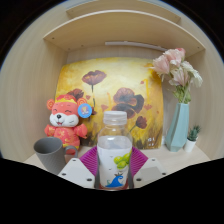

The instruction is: Pour water

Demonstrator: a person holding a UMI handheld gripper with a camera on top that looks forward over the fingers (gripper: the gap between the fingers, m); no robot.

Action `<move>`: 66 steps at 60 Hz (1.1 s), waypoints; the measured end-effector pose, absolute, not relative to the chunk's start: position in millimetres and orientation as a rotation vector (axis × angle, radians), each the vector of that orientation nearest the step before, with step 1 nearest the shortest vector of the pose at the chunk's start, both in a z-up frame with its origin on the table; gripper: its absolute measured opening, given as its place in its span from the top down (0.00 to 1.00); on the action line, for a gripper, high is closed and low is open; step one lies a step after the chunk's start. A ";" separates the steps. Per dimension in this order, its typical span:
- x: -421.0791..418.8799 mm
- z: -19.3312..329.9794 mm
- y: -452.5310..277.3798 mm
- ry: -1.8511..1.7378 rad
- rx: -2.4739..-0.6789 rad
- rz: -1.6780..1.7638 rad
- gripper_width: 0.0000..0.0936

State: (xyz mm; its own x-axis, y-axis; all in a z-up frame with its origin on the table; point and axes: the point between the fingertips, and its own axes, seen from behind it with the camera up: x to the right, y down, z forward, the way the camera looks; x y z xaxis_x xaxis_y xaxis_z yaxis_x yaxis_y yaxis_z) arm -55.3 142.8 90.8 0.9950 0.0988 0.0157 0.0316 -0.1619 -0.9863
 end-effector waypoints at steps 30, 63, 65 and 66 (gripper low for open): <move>-52.3 79.1 98.5 -0.066 -1.838 0.050 0.09; -70.1 73.2 -109.3 -0.009 -1.982 0.139 0.09; -68.9 78.0 -115.6 -0.007 -1.984 0.140 0.09; -68.6 79.7 -118.4 -0.007 -1.984 0.140 0.09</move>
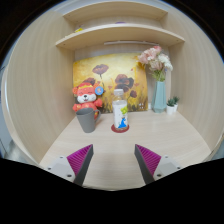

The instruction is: Pour water

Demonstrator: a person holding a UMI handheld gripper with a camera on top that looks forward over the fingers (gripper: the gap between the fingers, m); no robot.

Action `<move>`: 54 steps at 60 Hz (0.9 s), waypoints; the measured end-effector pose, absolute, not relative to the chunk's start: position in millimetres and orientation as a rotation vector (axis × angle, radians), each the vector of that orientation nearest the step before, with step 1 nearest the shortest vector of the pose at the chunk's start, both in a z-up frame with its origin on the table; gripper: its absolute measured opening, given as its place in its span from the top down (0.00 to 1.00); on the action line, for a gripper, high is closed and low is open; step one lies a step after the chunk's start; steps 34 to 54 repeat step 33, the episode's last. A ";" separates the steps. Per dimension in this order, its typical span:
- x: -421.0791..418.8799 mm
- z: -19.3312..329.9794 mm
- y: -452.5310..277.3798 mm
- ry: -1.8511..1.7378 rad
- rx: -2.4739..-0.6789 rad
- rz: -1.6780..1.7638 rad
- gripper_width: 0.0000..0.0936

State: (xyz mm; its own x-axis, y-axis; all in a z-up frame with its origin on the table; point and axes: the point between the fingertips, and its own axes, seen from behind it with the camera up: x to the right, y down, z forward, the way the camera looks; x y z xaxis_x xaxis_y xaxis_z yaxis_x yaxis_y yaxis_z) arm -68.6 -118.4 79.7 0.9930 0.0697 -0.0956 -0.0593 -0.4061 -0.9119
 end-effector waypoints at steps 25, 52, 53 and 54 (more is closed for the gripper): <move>-33.4 165.7 -168.3 -0.013 -1.827 0.054 0.08; -32.8 178.8 -177.9 -0.024 -1.798 0.055 0.09; -32.8 178.8 -177.9 -0.024 -1.798 0.055 0.09; -32.8 178.8 -177.9 -0.024 -1.798 0.055 0.09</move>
